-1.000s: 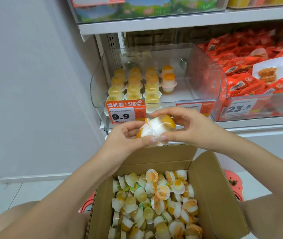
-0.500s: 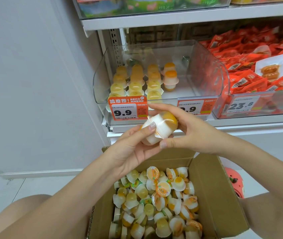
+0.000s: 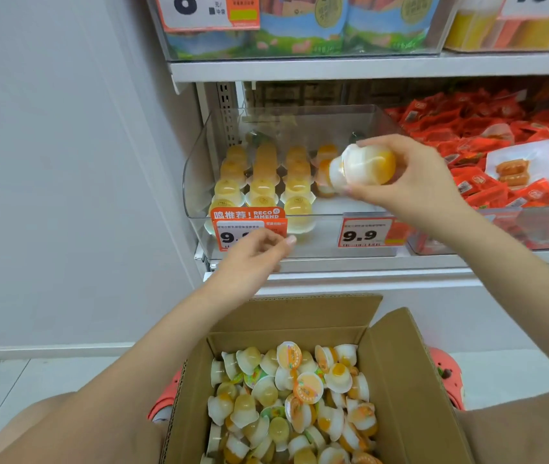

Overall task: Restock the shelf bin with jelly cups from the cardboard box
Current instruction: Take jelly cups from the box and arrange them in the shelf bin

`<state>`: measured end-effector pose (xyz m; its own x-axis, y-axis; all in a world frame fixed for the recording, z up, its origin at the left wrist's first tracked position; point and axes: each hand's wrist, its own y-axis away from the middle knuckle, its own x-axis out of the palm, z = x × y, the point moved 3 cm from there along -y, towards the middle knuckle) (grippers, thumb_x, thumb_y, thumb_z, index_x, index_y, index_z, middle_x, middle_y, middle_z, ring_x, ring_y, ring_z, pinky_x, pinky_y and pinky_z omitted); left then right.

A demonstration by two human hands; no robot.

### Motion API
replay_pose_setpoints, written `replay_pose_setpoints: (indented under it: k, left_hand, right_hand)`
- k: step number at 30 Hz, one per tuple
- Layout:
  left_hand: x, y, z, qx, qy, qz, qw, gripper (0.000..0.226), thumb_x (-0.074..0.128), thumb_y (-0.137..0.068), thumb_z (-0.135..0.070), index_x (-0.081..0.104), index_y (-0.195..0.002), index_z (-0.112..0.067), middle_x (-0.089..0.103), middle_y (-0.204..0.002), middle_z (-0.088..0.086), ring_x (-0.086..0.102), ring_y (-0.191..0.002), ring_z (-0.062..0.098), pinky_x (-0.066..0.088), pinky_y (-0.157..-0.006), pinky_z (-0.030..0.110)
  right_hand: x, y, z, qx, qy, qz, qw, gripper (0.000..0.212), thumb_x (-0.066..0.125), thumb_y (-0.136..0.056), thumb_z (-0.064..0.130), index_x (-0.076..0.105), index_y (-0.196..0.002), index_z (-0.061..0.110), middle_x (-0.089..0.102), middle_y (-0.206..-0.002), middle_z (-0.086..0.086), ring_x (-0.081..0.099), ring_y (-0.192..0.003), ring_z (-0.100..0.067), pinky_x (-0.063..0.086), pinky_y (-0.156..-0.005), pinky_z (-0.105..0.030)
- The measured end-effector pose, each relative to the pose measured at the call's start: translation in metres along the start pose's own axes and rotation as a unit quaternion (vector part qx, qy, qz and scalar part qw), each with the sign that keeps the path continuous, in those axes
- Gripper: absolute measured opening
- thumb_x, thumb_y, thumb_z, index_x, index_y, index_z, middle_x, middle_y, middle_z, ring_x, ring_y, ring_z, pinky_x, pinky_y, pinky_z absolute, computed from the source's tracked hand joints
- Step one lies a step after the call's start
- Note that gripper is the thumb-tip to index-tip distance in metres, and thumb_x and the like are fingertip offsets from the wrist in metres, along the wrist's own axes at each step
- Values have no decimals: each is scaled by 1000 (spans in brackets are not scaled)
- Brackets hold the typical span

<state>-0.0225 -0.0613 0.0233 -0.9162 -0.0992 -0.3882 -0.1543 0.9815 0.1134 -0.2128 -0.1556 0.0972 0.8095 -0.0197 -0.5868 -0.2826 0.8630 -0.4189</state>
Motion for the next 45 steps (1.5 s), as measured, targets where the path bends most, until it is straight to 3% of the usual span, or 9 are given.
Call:
replay_pose_setpoints:
  k: [3,7,15,20,31,34,39,42,45]
  left_hand:
    - [-16,-20,13,59,-146,-30,987,24,58,-91,-35,65,-80,-14,66,-80,7,60,-75,21,48,-70,32]
    - [-25,-34,24,64,-325,-40,943,20,60,-88,-34,65,-75,-20,66,-76,-6,61,-72,16,51,-65,30]
    - [-16,-42,20,88,-399,-61,911,20,57,-87,-41,71,-87,-26,70,-83,-10,64,-79,12,53,-69,28]
    - [-15,-42,21,90,-402,-64,909,23,56,-87,-43,71,-89,-26,71,-84,-10,64,-81,12,54,-70,29]
    - [-14,-44,24,92,-402,-64,909,26,56,-87,-44,72,-89,-24,70,-84,-9,64,-81,13,55,-70,34]
    - [-11,-42,25,103,-420,-55,900,27,55,-88,-46,69,-95,-23,69,-88,-9,64,-84,12,55,-71,32]
    - [0,-28,38,136,-466,-47,873,26,50,-91,-40,66,-99,-21,69,-97,-5,62,-92,17,49,-70,29]
    - [18,-18,61,126,-520,10,845,26,45,-94,-37,62,-101,-20,66,-98,-2,59,-95,20,39,-67,28]
    - [48,-12,103,71,-549,99,827,20,44,-93,-27,59,-96,-15,64,-97,3,59,-93,24,36,-69,30]
  right_hand:
    - [6,-58,-17,21,211,67,975,65,84,-62,43,62,-118,17,64,-118,-3,57,-110,-23,37,-81,-24]
    - [49,-87,-55,65,317,203,924,73,87,-59,42,61,-117,7,65,-115,-12,60,-104,-30,40,-75,-26]
    - [76,-86,-82,68,231,194,951,60,84,-67,24,57,-117,6,62,-117,-13,57,-108,-30,35,-74,-24]
    - [74,-85,-86,59,220,191,955,65,88,-61,24,59,-117,7,63,-116,-11,57,-107,-29,42,-85,-32]
    - [75,-87,-94,77,176,207,959,80,88,-62,15,47,-130,12,56,-125,-8,53,-111,-24,36,-82,-22]
    - [59,-81,-83,47,168,149,973,72,85,-65,18,50,-128,14,58,-122,-7,57,-107,-24,41,-83,-26]
    - [15,-2,-47,-130,163,-56,976,26,65,-84,15,56,-108,12,56,-97,-4,49,-82,-15,41,-71,-29]
    - [30,71,-60,-216,203,19,955,20,66,-84,12,57,-102,9,58,-92,-4,48,-84,-16,44,-66,-32]
    - [74,128,-105,-160,253,238,924,26,63,-88,20,55,-112,15,59,-106,-1,56,-97,-21,51,-71,-35]
